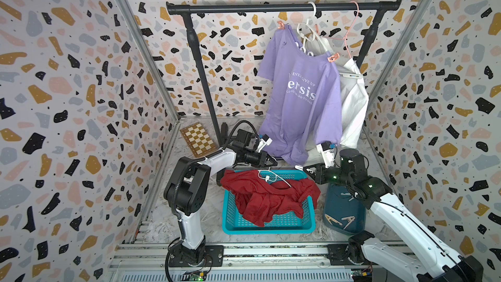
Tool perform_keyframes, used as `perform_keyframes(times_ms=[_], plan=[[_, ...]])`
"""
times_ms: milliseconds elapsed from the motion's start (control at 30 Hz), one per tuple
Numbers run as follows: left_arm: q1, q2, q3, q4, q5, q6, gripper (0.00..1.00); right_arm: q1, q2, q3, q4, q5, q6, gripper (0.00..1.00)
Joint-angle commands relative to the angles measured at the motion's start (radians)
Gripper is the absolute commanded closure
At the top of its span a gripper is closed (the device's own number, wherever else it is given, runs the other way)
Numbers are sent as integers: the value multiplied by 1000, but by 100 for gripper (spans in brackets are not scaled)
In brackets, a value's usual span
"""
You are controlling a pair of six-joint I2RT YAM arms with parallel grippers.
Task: Use clothespins to secure the t-shirt on both sides of the hanger
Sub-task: Pick up the hanger from the basket.
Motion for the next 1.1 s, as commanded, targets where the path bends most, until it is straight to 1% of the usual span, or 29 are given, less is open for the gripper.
perform_keyframes(times_ms=[0, 67, 167, 333, 467, 767, 867, 1067], plan=[[-1, -57, 12, 68, 32, -14, 90, -9, -25, 32, -49, 21, -39, 100], [0, -78, 10, 73, 33, -16, 95, -10, -32, 38, -62, 30, -50, 100], [-1, -104, 11, 66, 45, -9, 98, -10, -41, 43, -82, 39, -63, 100], [0, -134, 7, 54, 55, 7, 99, -12, -48, 37, -93, 45, -71, 100], [0, -160, 2, 25, 68, 53, 100, -12, -52, 33, -98, 43, -76, 100], [4, -227, -21, 43, 109, 100, 100, -12, -73, 36, -144, 36, -110, 100], [6, -242, -15, 9, 119, 132, 100, -12, -80, 33, -166, 35, -118, 100], [19, -311, -29, 5, 138, 158, 100, -12, -120, 33, -185, 32, -143, 100]])
